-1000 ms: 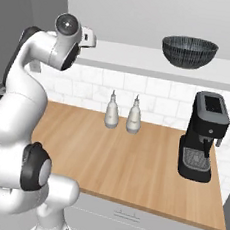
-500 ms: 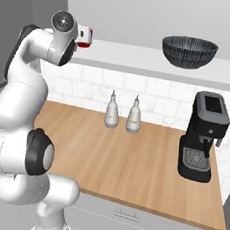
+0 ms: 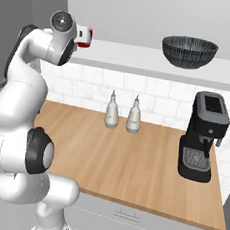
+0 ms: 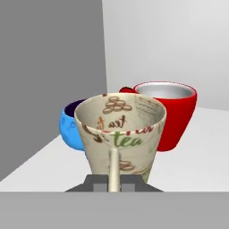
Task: Gather all objects into one cabinet and sort the glasses and bowls to opposite sides.
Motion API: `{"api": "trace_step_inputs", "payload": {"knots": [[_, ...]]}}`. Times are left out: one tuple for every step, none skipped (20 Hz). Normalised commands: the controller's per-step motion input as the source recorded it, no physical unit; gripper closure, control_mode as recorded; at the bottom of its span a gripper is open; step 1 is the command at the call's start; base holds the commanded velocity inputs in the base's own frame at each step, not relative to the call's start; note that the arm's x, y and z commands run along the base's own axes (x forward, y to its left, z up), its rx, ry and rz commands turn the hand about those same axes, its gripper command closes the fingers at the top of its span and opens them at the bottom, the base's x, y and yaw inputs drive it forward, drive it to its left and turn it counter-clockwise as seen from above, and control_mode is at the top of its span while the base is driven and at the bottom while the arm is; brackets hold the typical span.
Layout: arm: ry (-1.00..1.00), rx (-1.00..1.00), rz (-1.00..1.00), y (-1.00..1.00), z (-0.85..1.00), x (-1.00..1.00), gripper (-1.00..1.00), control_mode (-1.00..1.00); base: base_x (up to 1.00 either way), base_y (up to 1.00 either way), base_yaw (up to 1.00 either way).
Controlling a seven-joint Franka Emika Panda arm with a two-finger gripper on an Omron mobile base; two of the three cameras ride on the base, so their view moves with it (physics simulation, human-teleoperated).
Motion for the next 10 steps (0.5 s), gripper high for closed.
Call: {"api": "trace_step_inputs", "payload": {"knots": [[0.00, 0.00, 0.00, 0.08, -0.06, 0.14, 1.00, -1.00, 0.00, 0.00, 0.00], [0.00, 0.00, 0.00, 0.10, -0.05, 0.19, 1.00, -1.00, 0.00, 0.00, 0.00], [0.00, 0.00, 0.00, 0.08, -0.06, 0.19, 1.00, -1.00, 0.00, 0.00, 0.00], [0.00, 0.00, 0.00, 0.06, -0.06, 0.16, 1.00, -1.00, 0.00, 0.00, 0.00], [0.00, 0.00, 0.00, 0.02, -0.06, 0.11, 1.00, -1.00, 0.00, 0.00, 0.00], [0.00, 0.00, 0.00, 0.00, -0.02, 0.09, 1.00, -1.00, 0.00, 0.00, 0.00], [0.00, 0.00, 0.00, 0.02, -0.03, 0.13, 1.00, -1.00, 0.00, 0.00, 0.00], [0.00, 0.00, 0.00, 0.03, -0.02, 0.13, 1.00, -1.00, 0.00, 0.00, 0.00], [0.00, 0.00, 0.00, 0.01, 0.00, 0.06, -1.00, -1.00, 0.00, 0.00, 0.00], [0.00, 0.00, 0.00, 0.00, 0.00, 0.00, -1.00, -1.00, 0.00, 0.00, 0.00]]}}
